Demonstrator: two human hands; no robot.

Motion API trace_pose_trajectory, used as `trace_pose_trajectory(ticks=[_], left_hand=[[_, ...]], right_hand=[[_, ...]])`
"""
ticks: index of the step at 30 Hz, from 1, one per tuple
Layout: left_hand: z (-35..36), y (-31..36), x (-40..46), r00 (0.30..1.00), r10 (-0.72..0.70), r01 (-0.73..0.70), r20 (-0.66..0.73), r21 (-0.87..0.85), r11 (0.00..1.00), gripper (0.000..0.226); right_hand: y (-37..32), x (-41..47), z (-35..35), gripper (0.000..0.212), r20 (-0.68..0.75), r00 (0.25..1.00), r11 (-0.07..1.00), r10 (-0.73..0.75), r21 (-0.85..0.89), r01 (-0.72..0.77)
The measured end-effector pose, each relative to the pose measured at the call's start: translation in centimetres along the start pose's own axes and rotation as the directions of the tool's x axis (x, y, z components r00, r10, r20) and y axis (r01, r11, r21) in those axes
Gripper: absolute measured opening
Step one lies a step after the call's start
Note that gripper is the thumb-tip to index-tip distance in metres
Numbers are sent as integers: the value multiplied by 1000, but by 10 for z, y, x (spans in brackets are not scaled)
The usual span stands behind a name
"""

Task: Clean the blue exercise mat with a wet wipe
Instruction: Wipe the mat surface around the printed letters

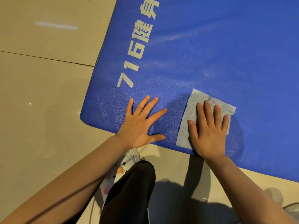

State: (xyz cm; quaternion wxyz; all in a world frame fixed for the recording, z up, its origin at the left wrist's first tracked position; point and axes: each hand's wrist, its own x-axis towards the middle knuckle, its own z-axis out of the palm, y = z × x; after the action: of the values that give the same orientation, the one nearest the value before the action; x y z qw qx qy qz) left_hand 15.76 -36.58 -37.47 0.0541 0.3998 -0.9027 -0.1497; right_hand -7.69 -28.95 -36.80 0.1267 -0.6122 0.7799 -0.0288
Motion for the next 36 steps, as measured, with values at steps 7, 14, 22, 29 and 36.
trace_pose_trajectory(ticks=[7, 14, 22, 29, 36], left_hand=[[-1, 0, 0, 1000, -1, 0, 15, 29, 1000, 81], [-19, 1, -1, 988, -9, 13, 155, -21, 1000, 73], [-130, 21, -4, 932, -142, 168, 335, -49, 985, 45], [-285, 84, -2, 918, -61, 60, 391, 13, 998, 48], [-385, 157, -42, 893, -59, 95, 446, -59, 994, 53]], right_hand=[[-9, 38, -22, 73, 230, 968, 993, 102, -76, -86], [-21, 86, -93, 40, 182, 982, 999, 42, -12, -41], [-17, -2, -184, 28, 458, 880, 982, -129, -63, 177], [-64, -48, -305, 37, 441, 893, 982, -91, -109, 154], [-95, -117, -421, 46, 317, 947, 939, -57, -306, 159]])
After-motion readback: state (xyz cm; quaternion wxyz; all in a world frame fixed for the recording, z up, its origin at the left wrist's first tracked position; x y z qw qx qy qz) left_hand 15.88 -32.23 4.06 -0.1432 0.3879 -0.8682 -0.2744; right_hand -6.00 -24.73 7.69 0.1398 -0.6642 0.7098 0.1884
